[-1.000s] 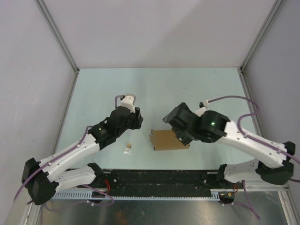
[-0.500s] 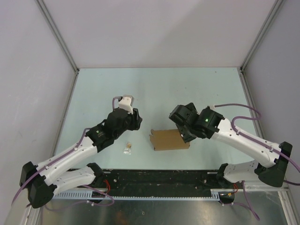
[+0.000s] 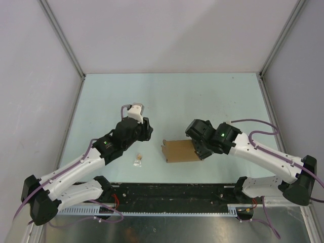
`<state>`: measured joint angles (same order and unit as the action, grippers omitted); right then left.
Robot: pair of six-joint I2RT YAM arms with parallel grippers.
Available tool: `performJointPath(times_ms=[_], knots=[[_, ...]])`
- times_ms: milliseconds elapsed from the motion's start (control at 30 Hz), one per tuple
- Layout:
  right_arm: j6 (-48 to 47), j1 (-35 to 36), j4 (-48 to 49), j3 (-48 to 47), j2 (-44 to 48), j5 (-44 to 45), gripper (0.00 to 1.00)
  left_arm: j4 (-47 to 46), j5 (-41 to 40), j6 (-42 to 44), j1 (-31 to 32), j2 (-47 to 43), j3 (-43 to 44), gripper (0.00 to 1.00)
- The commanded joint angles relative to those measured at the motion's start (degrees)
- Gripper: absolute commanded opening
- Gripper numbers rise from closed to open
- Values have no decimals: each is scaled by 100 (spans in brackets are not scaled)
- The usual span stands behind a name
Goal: Fold the paper box
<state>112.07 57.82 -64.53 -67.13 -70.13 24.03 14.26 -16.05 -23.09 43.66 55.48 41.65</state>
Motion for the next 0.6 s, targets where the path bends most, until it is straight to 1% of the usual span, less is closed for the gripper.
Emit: performJointPath(times_ms=[0,133,167,233,267,400,433,500,567], knots=[[-54,-52,169,69,131,-56,79,-204,50,-81,-77,24,-43,52],[-89,-61,292,227,166,-135,71,-231,59,-55,-94,59,-52,52],[-98,-69,318,271,192,-153,67,-222,67,-46,-94,68,-60,52],[-106,-87,406,402,245,-223,64,-231,67,-46,-103,68,-78,52],[-115,-87,415,420,254,-241,61,-240,67,-46,-112,68,-78,52],[-142,-96,328,464,350,-259,56,-240,85,-46,-130,94,-69,52],[-150,-87,292,464,420,-259,53,-257,85,-46,-130,103,-60,52],[-185,-87,196,464,491,-250,50,-248,94,-38,-138,120,-52,52],[-273,-96,134,464,579,-250,45,-257,111,-37,-147,129,-43,52]])
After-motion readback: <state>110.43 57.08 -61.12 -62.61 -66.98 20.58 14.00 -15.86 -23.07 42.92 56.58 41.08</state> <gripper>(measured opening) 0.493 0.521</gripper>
